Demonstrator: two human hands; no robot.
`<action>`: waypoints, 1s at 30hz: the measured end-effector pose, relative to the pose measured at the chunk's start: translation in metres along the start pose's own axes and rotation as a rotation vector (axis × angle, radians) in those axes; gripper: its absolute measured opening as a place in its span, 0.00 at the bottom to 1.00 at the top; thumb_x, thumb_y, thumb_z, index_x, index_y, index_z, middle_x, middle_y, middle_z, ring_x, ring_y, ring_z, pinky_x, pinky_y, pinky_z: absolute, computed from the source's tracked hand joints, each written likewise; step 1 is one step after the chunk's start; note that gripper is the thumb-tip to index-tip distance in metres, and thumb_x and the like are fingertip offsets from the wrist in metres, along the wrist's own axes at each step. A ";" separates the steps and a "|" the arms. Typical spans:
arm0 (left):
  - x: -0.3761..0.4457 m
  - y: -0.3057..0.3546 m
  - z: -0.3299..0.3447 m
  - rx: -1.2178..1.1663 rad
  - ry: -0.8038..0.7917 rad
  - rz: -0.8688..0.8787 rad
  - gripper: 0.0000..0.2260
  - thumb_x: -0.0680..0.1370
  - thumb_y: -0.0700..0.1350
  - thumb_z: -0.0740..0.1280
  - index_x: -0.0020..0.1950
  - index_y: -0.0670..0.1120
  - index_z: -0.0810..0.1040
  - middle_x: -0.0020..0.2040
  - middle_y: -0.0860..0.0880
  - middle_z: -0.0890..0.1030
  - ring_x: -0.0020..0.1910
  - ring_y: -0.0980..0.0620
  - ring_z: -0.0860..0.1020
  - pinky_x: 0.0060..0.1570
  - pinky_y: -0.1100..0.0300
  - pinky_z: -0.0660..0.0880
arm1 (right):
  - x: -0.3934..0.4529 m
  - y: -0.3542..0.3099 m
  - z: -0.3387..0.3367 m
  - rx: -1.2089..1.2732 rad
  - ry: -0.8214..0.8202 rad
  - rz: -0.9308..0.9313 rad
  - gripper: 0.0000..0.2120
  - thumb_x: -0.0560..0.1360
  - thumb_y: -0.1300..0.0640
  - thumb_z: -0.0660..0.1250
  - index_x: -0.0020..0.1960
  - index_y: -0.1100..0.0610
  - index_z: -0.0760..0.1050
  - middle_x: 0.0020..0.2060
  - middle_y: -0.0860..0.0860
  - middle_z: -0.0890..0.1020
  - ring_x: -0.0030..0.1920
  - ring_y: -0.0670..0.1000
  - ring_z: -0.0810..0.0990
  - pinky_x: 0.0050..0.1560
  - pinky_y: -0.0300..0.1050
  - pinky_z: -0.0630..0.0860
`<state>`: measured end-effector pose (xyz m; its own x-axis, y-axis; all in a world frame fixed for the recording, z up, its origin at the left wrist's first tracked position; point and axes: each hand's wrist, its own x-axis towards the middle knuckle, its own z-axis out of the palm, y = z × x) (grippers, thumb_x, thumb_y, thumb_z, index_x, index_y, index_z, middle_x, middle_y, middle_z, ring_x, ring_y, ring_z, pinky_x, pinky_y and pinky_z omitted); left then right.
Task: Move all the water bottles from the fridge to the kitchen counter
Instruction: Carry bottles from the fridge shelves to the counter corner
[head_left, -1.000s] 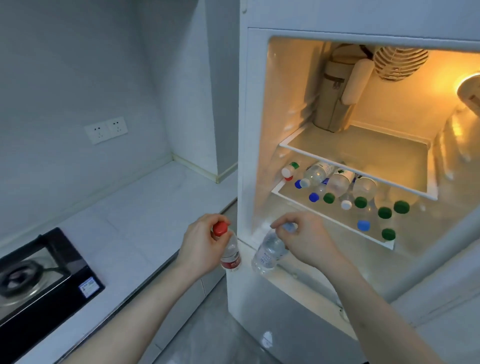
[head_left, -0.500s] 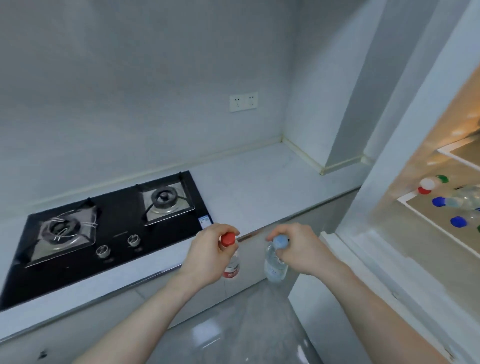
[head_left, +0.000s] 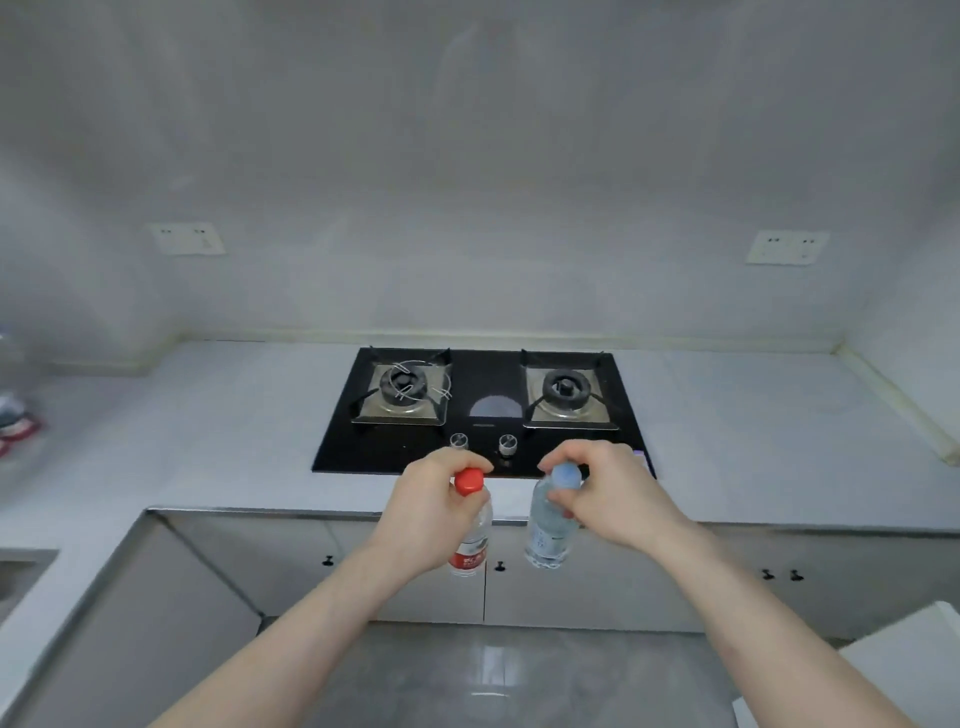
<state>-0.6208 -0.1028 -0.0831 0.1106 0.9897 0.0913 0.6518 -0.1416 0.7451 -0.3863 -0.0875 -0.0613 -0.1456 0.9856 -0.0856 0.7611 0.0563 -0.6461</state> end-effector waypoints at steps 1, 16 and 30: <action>-0.004 -0.011 -0.015 0.006 0.028 -0.022 0.11 0.77 0.45 0.73 0.58 0.56 0.83 0.53 0.62 0.81 0.44 0.64 0.77 0.47 0.73 0.71 | 0.008 -0.016 0.010 -0.006 -0.014 -0.037 0.15 0.72 0.57 0.74 0.52 0.38 0.81 0.47 0.40 0.84 0.43 0.43 0.85 0.47 0.49 0.84; -0.028 -0.124 -0.157 0.047 0.381 -0.358 0.12 0.77 0.45 0.71 0.58 0.58 0.82 0.55 0.63 0.81 0.44 0.60 0.78 0.49 0.65 0.74 | 0.134 -0.183 0.126 -0.072 -0.310 -0.460 0.14 0.75 0.49 0.75 0.59 0.40 0.80 0.54 0.37 0.82 0.47 0.42 0.83 0.53 0.48 0.82; 0.033 -0.206 -0.247 0.176 0.594 -0.618 0.11 0.77 0.46 0.71 0.56 0.59 0.81 0.51 0.62 0.80 0.42 0.59 0.79 0.41 0.71 0.70 | 0.292 -0.294 0.206 -0.007 -0.514 -0.687 0.14 0.71 0.49 0.77 0.56 0.42 0.82 0.51 0.37 0.84 0.43 0.41 0.83 0.55 0.46 0.81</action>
<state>-0.9371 -0.0355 -0.0706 -0.6784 0.7312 0.0707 0.5776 0.4715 0.6664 -0.7824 0.1506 -0.0524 -0.8426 0.5384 -0.0108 0.4029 0.6170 -0.6760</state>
